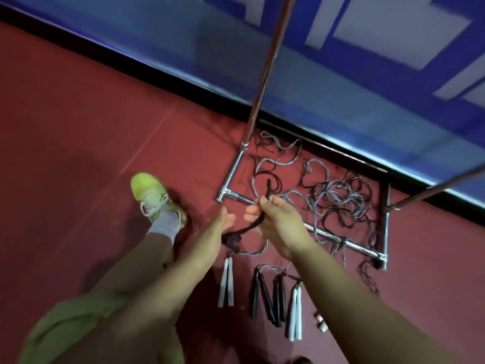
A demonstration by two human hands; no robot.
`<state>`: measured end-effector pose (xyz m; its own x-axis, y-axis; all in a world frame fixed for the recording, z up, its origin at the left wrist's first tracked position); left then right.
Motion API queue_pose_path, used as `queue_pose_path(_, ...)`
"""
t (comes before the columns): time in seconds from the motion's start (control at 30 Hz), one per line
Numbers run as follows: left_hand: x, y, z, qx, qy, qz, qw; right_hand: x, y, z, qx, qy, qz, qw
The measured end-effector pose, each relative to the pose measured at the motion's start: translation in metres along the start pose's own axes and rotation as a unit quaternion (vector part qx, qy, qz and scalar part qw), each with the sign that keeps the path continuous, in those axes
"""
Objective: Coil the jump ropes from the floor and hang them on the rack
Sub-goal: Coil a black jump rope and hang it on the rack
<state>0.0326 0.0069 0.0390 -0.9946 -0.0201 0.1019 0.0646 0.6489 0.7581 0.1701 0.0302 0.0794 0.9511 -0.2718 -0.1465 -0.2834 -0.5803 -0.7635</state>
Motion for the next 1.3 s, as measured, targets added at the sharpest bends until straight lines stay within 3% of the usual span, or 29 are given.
queue_pose_path(0.27,-0.021,0.052,-0.131,-0.082,-0.092,-0.069,0.99,0.014,-0.074,-0.143,0.085,-0.005,0.018,0.996)
queue_pose_path(0.37,-0.028,0.053,-0.154,-0.105,-0.111,-0.046,0.987,0.025,-0.1,-0.181,0.122,0.002,0.034,0.992)
queue_pose_path(0.57,-0.036,0.072,-0.229,-0.197,-0.238,-0.003,0.951,0.068,-0.128,-0.243,0.182,0.051,0.062,0.98)
queue_pose_path(0.77,-0.032,0.09,-0.274,-0.229,-0.239,0.016,0.944,0.111,-0.129,-0.272,0.178,0.102,0.098,0.974)
queue_pose_path(0.83,-0.03,0.096,-0.282,-0.234,-0.22,0.022,0.947,0.12,-0.123,-0.277,0.138,0.099,0.053,0.984)
queue_pose_path(0.9,-0.03,0.103,-0.291,-0.252,-0.21,0.035,0.944,0.127,-0.113,-0.282,0.09,0.117,-0.08,0.986)
queue_pose_path(0.97,-0.031,0.113,-0.301,-0.265,-0.213,0.05,0.939,0.132,-0.107,-0.289,0.096,0.139,-0.251,0.953)
queue_pose_path(1.03,-0.032,0.122,-0.31,-0.273,-0.209,0.078,0.936,0.126,-0.107,-0.296,0.153,0.146,-0.327,0.921)
queue_pose_path(1.1,-0.033,0.128,-0.319,-0.275,-0.212,0.105,0.932,0.111,-0.11,-0.305,0.22,0.116,-0.314,0.916)
queue_pose_path(1.17,-0.033,0.13,-0.326,-0.271,-0.224,0.133,0.926,0.095,-0.108,-0.31,0.253,0.035,-0.289,0.922)
queue_pose_path(1.3,-0.028,0.128,-0.333,-0.258,-0.241,0.202,0.914,0.079,-0.096,-0.311,0.226,-0.098,-0.266,0.932)
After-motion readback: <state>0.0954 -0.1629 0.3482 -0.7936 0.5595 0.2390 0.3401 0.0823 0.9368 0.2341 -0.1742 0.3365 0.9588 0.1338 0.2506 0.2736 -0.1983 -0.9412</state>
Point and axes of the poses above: each hand's wrist, its own z-axis towards the middle knuckle, its own x-axis out of the back of the hand, y = z × x, the point moved 6 cm from there along z, towards the middle knuckle, and after that the axes turned 12 degrees about y, right-handed, at the moved point
